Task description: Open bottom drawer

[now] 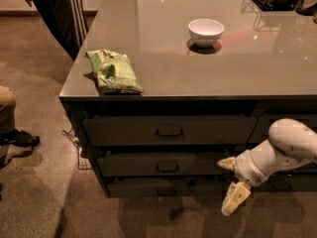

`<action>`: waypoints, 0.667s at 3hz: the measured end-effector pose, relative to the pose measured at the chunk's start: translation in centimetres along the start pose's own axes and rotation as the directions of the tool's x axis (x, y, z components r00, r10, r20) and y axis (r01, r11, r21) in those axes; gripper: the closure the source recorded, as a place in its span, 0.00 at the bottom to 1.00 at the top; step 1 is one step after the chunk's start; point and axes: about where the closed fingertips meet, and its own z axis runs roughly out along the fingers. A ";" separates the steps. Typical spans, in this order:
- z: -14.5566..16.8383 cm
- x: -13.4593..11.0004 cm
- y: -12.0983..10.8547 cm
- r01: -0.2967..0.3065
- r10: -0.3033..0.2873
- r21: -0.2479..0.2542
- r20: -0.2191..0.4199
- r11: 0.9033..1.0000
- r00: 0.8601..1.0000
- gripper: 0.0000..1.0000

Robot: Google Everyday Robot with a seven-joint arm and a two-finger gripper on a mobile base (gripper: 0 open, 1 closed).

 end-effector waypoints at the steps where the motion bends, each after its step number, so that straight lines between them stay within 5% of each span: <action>1: 3.5 1.7 -0.9 0.005 -0.005 -0.004 -0.047 1.000 0.999 0.00; 2: 7.3 3.8 -2.6 0.026 -0.027 -0.020 -0.032 0.999 0.999 0.00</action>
Offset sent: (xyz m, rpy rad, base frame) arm 0.0195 0.0092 -0.1500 0.0154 0.0010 0.0749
